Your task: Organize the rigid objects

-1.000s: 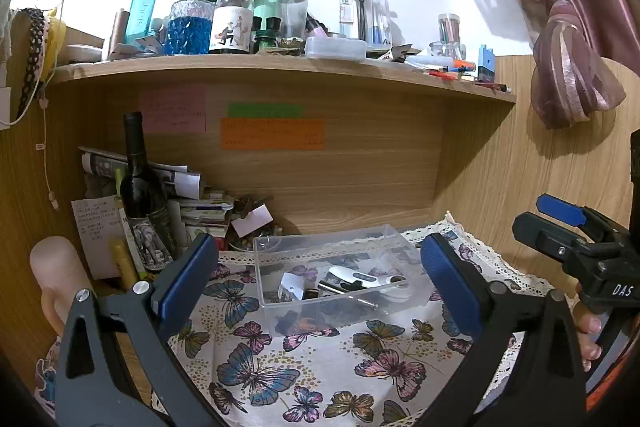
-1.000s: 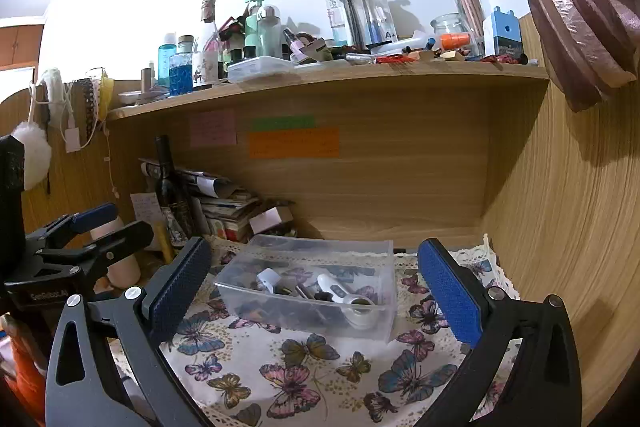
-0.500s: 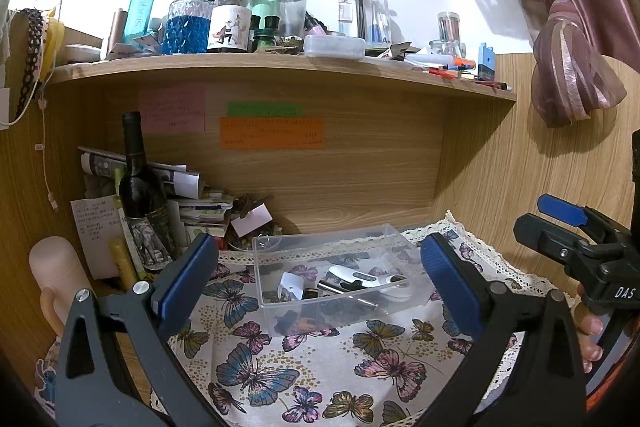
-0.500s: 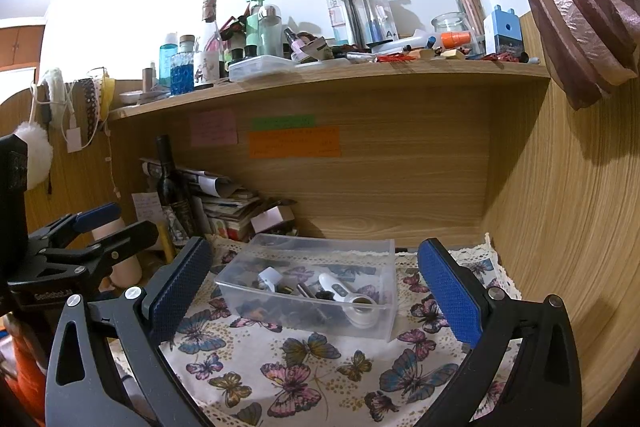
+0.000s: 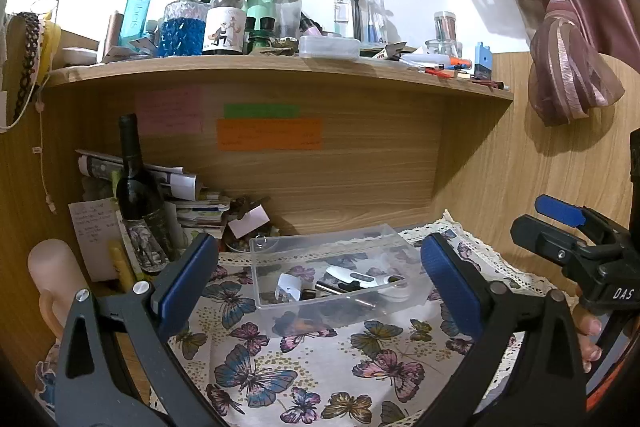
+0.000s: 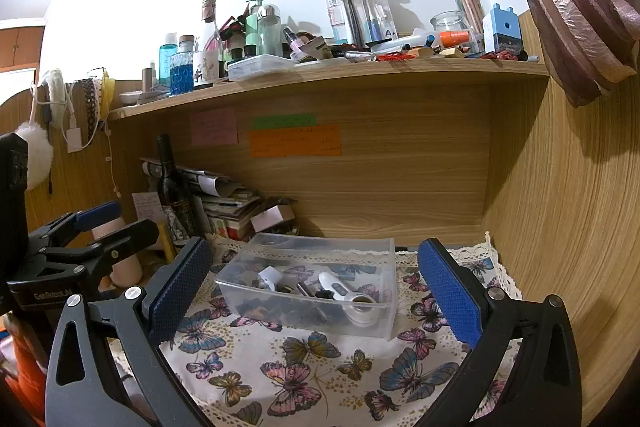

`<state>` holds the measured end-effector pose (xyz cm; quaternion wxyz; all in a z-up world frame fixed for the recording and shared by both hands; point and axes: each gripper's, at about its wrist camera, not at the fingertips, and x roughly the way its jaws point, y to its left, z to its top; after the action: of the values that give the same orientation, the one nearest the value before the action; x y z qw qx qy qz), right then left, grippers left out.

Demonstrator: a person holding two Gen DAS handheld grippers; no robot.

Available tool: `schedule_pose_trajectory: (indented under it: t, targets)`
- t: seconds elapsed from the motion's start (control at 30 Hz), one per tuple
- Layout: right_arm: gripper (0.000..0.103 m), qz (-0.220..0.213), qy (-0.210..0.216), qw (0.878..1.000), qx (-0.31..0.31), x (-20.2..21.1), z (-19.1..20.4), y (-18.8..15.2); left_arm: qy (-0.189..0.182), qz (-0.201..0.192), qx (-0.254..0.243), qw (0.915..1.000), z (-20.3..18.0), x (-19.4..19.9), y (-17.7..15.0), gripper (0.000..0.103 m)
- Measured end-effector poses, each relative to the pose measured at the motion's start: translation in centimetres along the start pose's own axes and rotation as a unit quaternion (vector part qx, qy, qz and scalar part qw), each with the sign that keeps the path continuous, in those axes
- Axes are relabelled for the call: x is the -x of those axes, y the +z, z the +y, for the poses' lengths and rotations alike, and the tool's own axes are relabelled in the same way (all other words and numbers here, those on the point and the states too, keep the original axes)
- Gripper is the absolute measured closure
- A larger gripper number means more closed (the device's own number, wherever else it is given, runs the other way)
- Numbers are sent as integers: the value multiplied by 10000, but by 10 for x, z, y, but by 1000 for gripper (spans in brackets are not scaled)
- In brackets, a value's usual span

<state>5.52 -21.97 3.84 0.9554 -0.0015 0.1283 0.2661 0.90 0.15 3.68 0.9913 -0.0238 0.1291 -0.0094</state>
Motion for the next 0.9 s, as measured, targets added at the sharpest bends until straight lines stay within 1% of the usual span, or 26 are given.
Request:
schedule_pose_trajectory:
  t: [0.57, 0.9]
  targets:
    - [0, 62, -22, 10000, -44, -3, 4, -4, -117, 7, -74, 9999, -4, -3, -1, 0]
    - [0, 139, -39, 9999, -64, -8, 6, -5, -159, 41, 6, 9999, -1, -6, -2, 0]
